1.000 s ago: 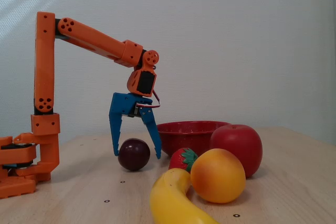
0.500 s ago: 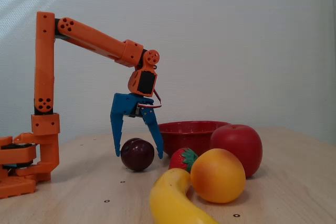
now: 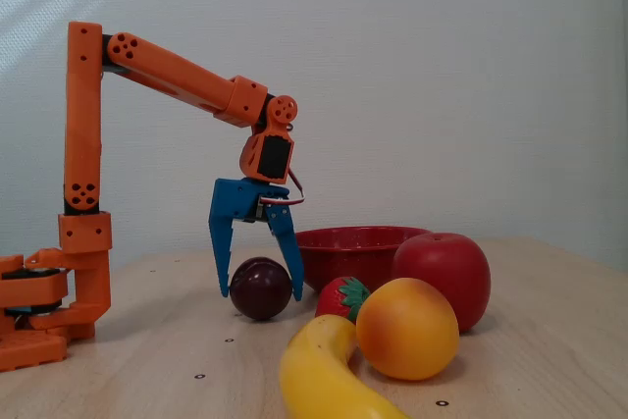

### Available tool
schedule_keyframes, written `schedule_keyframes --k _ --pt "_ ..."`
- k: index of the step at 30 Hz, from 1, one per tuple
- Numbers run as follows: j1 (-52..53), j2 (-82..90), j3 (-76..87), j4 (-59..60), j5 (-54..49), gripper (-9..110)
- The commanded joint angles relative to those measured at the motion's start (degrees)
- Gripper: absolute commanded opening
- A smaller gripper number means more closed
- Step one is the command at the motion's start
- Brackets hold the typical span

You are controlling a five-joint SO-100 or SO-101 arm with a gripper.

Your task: Put the plum in the red bowl.

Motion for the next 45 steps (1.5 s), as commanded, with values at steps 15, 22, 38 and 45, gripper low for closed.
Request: schedule_keyframes --k 15,22,38,45 --pt "-2.2 1.58 -4.48 4.57 -1.76 0" --pt "-3.08 4.83 -16.7 18.37 -3.43 0" --pt "5.27 10.37 -49.83 29.09 -8.79 0" --pt "12.13 -1.41 -64.6 26.54 -8.79 0"
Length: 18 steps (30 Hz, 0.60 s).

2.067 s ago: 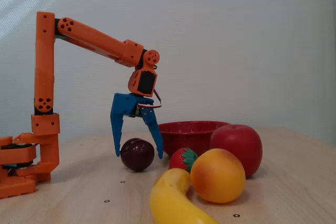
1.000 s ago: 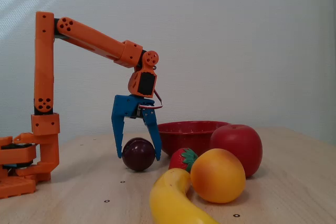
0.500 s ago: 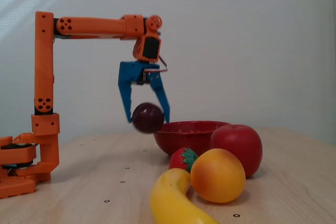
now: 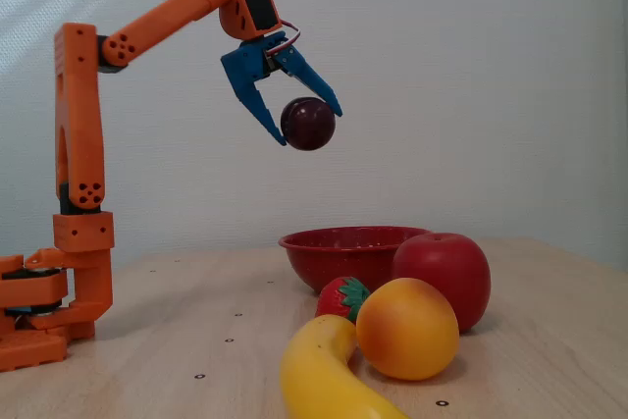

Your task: Put the plum in the red bowl.

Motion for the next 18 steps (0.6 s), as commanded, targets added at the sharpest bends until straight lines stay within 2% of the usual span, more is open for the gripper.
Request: schedule_keyframes --k 1,11,18 --pt "1.85 -2.55 -7.65 4.04 -0.53 0" --pt "2.46 -18.46 -10.02 -4.92 4.92 36" --pt "1.32 -21.88 -10.02 -8.7 7.38 43"
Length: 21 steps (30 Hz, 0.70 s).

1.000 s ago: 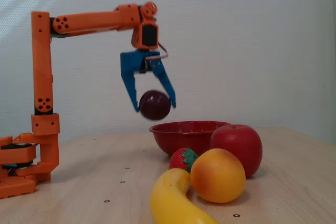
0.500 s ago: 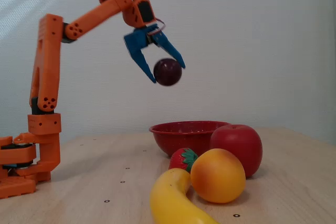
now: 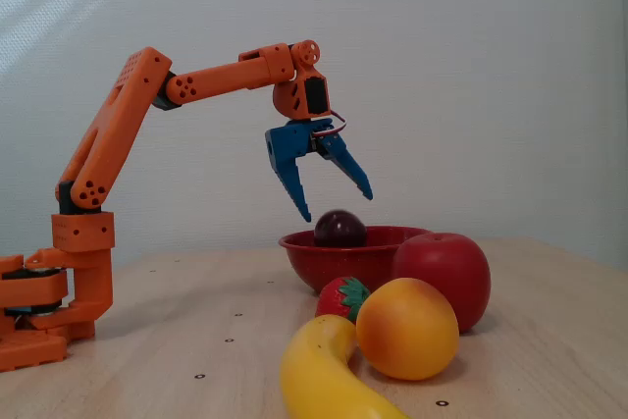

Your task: Put the plum in the red bowl.

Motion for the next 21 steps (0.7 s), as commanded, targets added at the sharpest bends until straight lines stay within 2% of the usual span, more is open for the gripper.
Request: schedule_keyframes --k 1,7,13,14,21 --pt "-0.53 2.55 -4.83 -2.29 1.49 43" --pt "-1.58 4.31 -8.44 -2.99 -0.79 33" --pt "-4.13 10.11 -12.48 -4.04 -5.1 2" --pt "-4.83 11.34 -12.57 -4.22 -5.71 0" --pt "-9.4 23.38 -4.57 -2.46 -7.12 0"
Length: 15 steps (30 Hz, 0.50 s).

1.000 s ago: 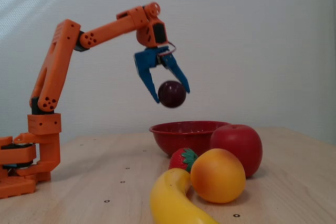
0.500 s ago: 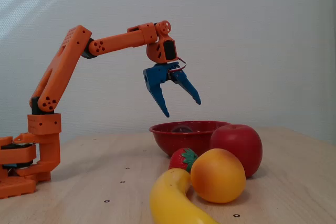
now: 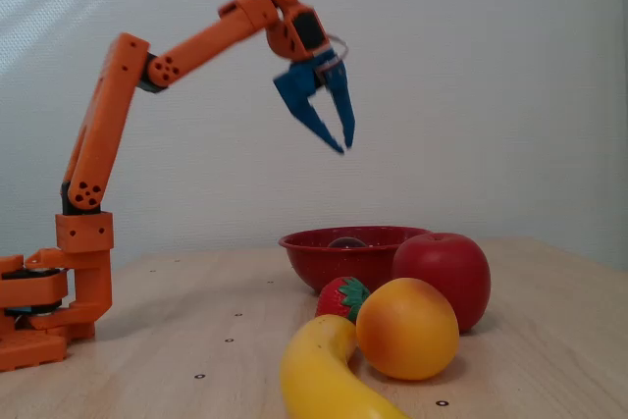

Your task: Put the plum in the red bowl.

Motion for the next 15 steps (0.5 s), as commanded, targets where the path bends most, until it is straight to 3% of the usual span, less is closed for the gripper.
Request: schedule_keyframes --k 1,15 --pt "-2.37 11.16 3.52 -0.44 -0.79 0" --pt "-16.7 50.36 58.27 -17.31 7.29 0"
